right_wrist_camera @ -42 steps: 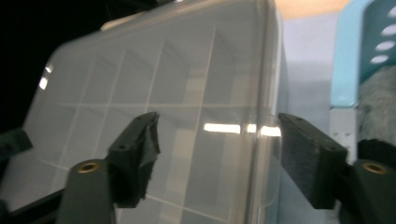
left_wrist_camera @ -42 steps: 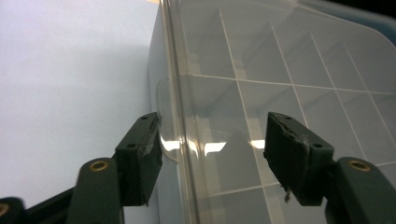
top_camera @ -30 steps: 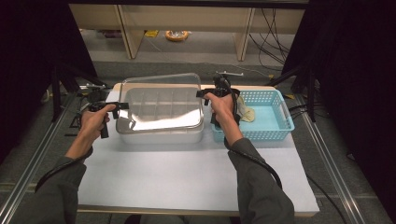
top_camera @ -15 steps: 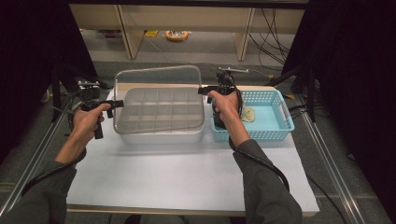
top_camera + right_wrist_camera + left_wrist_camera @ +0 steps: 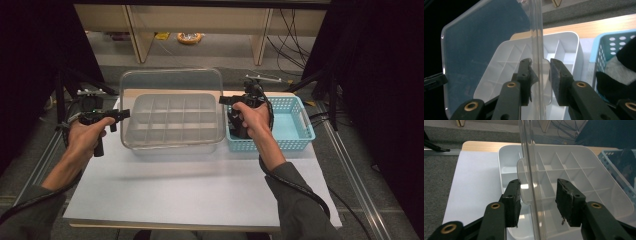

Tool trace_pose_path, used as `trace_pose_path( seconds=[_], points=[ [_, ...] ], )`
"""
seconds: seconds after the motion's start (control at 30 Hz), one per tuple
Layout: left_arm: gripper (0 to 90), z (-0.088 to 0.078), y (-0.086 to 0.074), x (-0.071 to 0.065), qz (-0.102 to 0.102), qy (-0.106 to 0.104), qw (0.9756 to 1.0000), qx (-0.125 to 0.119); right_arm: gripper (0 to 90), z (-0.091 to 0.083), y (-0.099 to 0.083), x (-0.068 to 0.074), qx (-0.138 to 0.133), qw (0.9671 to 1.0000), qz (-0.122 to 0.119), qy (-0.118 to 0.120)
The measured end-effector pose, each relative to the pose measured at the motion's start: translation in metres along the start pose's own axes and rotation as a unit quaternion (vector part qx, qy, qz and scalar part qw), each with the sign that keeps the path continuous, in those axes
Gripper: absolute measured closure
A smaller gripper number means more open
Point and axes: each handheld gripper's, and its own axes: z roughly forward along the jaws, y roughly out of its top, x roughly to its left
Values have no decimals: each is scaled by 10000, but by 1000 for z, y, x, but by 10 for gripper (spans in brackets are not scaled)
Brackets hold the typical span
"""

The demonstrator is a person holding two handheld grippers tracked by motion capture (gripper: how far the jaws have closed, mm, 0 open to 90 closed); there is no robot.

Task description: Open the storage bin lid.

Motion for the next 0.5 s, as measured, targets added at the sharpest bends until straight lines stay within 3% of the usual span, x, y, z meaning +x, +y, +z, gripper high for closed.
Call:
trace_pose_path(
  seconds=[0.03,0.1,0.27,0.37,0.5],
  points=[
    [559,-4,-3,-3,136,9,9999,74,716,-7,-4,-2,-55,9998,-183,22],
    [572,-5,-5,-6,105,-16,9999,13,715,-14,-9,-2,-46,9998,-174,15],
    [580,-16,-18,-12,225,-109,9996,146,713,-27,-23,0,38,9999,-113,-76],
    [592,-22,-25,-14,270,-112,9995,66,710,-31,-32,-2,74,9996,-256,-42],
    [616,-30,-36,-14,272,-150,9995,50,710,-40,-46,3,216,9996,-145,80]
  ],
)
